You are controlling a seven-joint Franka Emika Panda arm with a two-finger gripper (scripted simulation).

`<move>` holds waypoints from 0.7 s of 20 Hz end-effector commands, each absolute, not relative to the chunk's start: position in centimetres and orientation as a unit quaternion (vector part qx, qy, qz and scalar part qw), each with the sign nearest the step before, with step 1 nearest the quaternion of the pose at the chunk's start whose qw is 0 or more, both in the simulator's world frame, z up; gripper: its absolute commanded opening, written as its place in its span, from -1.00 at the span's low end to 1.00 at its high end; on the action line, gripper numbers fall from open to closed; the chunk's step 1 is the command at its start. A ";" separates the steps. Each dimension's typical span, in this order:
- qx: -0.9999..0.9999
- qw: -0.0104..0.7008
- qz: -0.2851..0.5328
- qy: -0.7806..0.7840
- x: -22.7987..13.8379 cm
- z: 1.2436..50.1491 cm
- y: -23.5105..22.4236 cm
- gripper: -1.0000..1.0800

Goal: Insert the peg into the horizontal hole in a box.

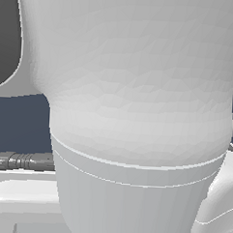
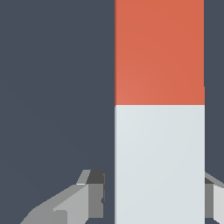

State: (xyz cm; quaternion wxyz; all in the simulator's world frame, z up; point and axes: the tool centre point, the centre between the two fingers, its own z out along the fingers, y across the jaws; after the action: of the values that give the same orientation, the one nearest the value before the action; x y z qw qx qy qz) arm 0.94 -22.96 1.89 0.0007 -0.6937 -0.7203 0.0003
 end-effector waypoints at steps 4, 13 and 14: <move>-0.694 0.000 0.000 -0.720 1.0 1.9 -23.0 -1.00; -0.692 0.000 0.000 -0.722 1.3 2.1 -22.6 -1.00; -0.690 0.000 0.000 -0.724 1.5 2.3 -22.4 -1.00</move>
State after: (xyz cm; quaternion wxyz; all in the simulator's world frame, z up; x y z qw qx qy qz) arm 1.11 -22.76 1.96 0.0014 -0.6923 -0.7216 0.0010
